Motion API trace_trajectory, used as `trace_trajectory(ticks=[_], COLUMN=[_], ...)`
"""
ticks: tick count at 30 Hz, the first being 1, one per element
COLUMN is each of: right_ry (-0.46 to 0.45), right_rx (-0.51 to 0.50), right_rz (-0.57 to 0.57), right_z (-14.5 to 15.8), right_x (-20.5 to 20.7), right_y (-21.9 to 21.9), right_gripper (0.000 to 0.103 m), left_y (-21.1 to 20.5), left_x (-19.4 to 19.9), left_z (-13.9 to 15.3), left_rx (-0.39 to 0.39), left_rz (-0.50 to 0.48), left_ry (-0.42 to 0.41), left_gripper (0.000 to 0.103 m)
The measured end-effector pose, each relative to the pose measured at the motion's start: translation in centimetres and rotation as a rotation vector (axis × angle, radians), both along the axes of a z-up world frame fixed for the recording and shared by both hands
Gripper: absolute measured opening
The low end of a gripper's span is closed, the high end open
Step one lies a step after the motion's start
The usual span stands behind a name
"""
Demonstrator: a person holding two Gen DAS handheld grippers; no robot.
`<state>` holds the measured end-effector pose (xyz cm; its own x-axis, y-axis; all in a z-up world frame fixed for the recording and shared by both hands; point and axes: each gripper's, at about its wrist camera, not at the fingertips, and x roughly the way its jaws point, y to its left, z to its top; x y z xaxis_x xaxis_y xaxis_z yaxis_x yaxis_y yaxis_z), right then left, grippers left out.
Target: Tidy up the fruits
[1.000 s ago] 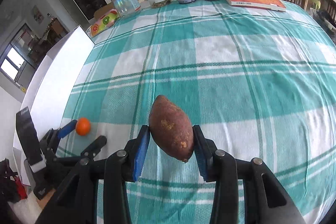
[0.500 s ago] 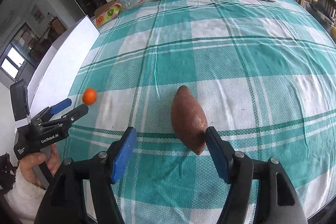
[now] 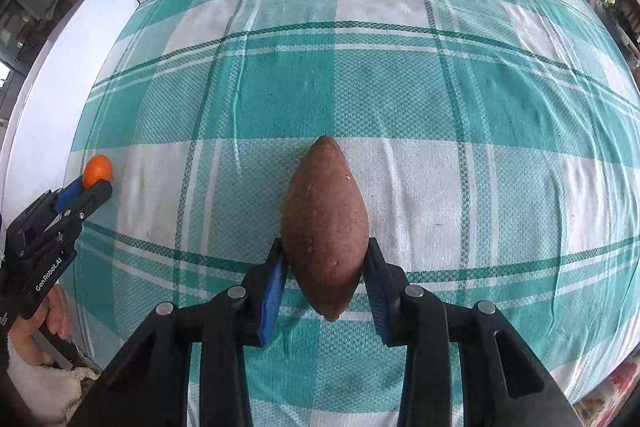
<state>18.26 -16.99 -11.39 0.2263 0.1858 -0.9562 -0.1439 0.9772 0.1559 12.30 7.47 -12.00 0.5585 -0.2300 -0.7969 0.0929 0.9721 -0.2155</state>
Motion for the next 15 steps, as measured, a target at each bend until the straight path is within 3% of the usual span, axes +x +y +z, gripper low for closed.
trace_trajectory(ticks=[3, 5, 9, 15], right_ry=[-0.046, -0.073, -0.093, -0.004], right_rx=[0.173, 0.255, 0.187, 0.042], right_rz=[-0.053, -0.053, 0.002, 0.126], right_z=[1.3, 2.1, 2.2, 0.5], right_x=[-1.5, -2.5, -3.8, -4.9], right_y=[-0.5, 0.1, 1.8, 4.0], right_gripper=[0.036, 0.035, 0.035, 0.036], left_y=[1.1, 1.7, 2.6, 2.5], left_x=[-1.6, -2.8, -3.8, -4.4], left_z=[2.5, 4.0, 4.8, 3.6], left_rx=[-0.108, -0.132, -0.145, -0.139], left_rz=[-0.001, -0.003, 0.009, 0.007], left_ry=[-0.026, -0.058, -0.060, -0.031], left_gripper=[0.030, 0.030, 0.030, 0.030])
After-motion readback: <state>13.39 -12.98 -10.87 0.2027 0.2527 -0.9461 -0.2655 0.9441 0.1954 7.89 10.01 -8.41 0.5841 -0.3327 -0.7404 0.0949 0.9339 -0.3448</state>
